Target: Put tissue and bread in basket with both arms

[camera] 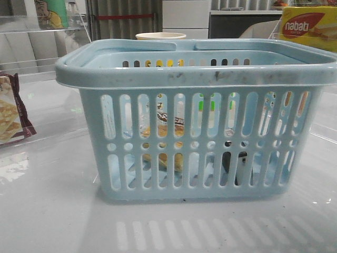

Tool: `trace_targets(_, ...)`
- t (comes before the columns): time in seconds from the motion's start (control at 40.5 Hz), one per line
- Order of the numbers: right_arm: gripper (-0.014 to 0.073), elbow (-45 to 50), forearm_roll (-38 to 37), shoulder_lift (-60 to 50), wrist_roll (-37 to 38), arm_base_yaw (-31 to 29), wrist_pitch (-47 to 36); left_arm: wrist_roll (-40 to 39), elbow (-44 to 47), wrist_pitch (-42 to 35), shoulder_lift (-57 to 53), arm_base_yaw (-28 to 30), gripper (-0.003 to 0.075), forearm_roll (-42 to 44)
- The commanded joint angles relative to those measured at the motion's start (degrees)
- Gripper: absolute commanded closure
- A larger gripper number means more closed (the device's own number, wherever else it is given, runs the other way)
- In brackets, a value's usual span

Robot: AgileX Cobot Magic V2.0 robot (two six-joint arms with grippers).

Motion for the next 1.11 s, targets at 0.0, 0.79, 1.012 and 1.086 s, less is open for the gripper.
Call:
trace_targets(0.0,0.0527,-1.65,-1.13,0.12,-0.27,-0.02,-3.68,-0.16,4.21,-12.80,-4.64,4.48,0.0625,-1.58)
trace_targets(0.79,0.0527,-1.65,-1.13,0.12,-0.27,-0.02,-3.73,-8.29,21.72,-18.04,-20.78,9.98,0.0625,9.08)
trace_targets(1.012,0.0527,-1.65,-1.13,0.12,-0.27,-0.02,-3.66,-6.98,21.72,-17.94,-20.78,9.98,0.0625,9.08)
trace_targets(1.086,0.0527,-1.65,-1.13,0.12,-0.27,-0.02,-3.66,-6.98,21.72,-18.06,-20.78,9.98,0.0625,9.08)
